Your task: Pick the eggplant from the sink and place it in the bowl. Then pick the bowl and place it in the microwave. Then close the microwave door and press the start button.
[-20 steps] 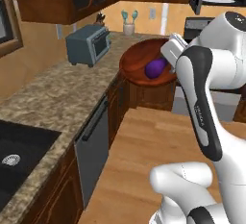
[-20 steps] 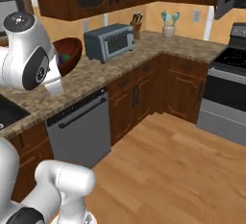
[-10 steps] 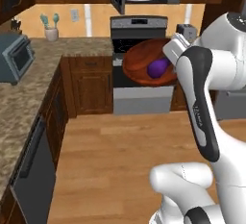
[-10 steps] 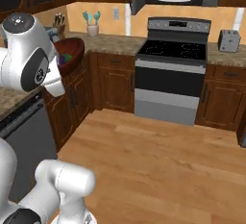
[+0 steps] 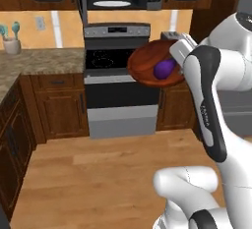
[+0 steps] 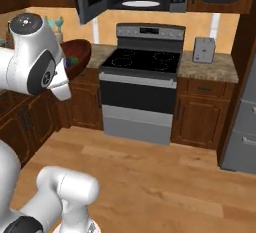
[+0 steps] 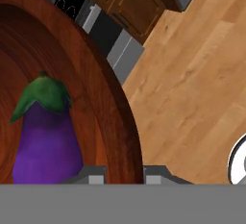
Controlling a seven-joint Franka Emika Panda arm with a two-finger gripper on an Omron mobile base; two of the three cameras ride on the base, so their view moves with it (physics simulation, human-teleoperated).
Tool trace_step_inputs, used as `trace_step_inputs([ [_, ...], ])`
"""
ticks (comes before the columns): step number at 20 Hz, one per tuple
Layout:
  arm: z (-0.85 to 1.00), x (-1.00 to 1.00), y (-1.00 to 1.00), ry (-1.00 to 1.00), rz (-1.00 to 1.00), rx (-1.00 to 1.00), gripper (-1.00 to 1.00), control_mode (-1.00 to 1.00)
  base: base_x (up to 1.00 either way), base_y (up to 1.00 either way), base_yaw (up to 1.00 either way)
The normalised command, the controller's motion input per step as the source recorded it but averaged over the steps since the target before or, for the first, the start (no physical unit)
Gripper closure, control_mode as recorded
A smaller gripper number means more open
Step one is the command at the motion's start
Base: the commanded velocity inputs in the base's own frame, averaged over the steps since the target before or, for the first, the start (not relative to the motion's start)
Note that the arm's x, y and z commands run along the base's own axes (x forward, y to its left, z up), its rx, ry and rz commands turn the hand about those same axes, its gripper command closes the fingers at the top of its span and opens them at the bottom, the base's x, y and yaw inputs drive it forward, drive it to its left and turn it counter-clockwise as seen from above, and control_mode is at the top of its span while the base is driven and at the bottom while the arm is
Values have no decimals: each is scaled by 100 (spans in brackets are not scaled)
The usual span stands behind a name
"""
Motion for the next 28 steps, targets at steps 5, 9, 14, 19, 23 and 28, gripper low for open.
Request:
trace_step_inputs([
  [5,0,0,0,0,0,0,100,100,100,-51,1],
  [9,0,0,0,0,0,0,100,100,100,-7,9],
  [14,0,0,0,0,0,0,100,100,100,0,8],
  [19,0,0,0,0,0,0,100,100,100,0,3],
  [23,0,0,0,0,0,0,100,100,93,21,-2],
  [28,0,0,0,0,0,0,100,100,72,37,-9],
])
